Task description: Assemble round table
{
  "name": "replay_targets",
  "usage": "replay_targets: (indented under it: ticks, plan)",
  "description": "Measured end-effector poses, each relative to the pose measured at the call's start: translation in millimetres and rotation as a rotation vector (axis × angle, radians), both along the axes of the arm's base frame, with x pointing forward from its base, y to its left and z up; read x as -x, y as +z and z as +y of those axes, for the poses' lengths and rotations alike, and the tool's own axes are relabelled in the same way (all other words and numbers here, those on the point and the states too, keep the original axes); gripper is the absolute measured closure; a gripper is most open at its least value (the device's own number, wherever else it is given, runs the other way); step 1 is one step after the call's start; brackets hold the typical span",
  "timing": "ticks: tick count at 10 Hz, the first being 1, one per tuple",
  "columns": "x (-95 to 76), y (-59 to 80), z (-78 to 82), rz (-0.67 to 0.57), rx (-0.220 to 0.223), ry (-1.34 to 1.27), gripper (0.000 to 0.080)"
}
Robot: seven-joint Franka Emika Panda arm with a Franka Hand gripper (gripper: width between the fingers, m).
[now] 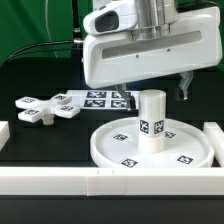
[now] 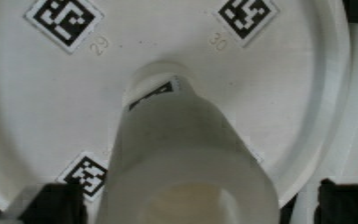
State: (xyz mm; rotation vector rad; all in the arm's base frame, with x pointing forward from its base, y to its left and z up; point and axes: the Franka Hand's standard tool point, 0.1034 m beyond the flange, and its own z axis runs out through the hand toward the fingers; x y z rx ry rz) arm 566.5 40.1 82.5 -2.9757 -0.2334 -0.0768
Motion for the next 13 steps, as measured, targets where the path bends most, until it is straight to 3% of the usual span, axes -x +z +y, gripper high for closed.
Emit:
replay_targets:
  ticks: [2,7,11,13]
  plan:
    - [0.0,-0.3,-1.1,-0.02,0.005,0.124,0.015]
    - [-3.5,2.5,-0.8,-0.075,0.081,0.623,0.015]
    - [-3.6,1.7,-5.3,-0.098,0.103,0.855,0.015]
    - [-5.8,1.1,-5.3,-0.103,0.14,1.046,0.015]
